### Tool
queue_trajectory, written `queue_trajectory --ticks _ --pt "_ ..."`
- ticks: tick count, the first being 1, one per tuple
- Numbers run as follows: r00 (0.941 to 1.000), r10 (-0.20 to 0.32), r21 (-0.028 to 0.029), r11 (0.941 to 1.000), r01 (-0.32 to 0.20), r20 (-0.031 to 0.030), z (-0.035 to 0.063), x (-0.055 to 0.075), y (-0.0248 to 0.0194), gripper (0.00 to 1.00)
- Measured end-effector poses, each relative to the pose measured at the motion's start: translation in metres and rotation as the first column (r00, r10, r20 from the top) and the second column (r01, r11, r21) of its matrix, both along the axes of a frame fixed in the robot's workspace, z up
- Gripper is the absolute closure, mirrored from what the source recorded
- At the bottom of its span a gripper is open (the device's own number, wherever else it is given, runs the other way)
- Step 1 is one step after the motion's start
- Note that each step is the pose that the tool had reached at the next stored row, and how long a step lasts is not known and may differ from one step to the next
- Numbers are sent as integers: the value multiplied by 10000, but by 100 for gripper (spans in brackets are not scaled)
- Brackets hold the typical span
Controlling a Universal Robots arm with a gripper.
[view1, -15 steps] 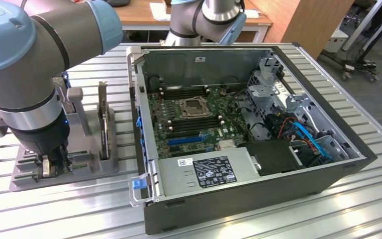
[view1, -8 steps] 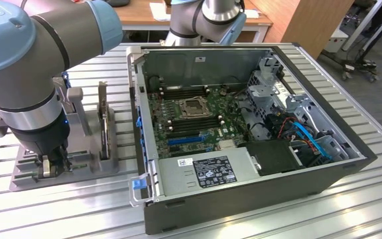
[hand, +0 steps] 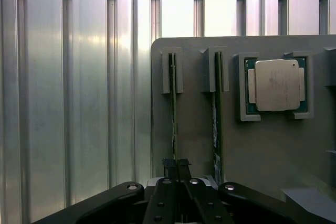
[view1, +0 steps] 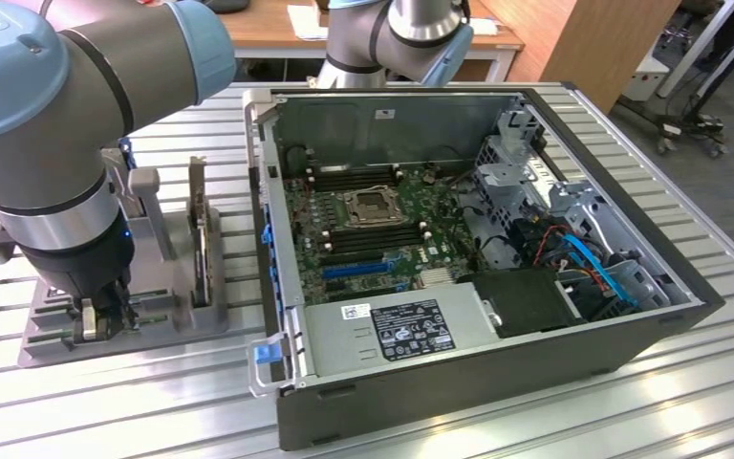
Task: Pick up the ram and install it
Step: 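Pick up the ram and move it above insertion slot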
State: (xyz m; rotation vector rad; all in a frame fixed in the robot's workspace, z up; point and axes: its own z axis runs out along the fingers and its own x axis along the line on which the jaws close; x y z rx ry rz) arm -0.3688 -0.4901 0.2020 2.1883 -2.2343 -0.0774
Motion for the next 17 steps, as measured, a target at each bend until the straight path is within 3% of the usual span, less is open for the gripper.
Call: queue_trajectory --ticks 17 --pt "9998 188 0 9998 -188 0 0 0 0 89"
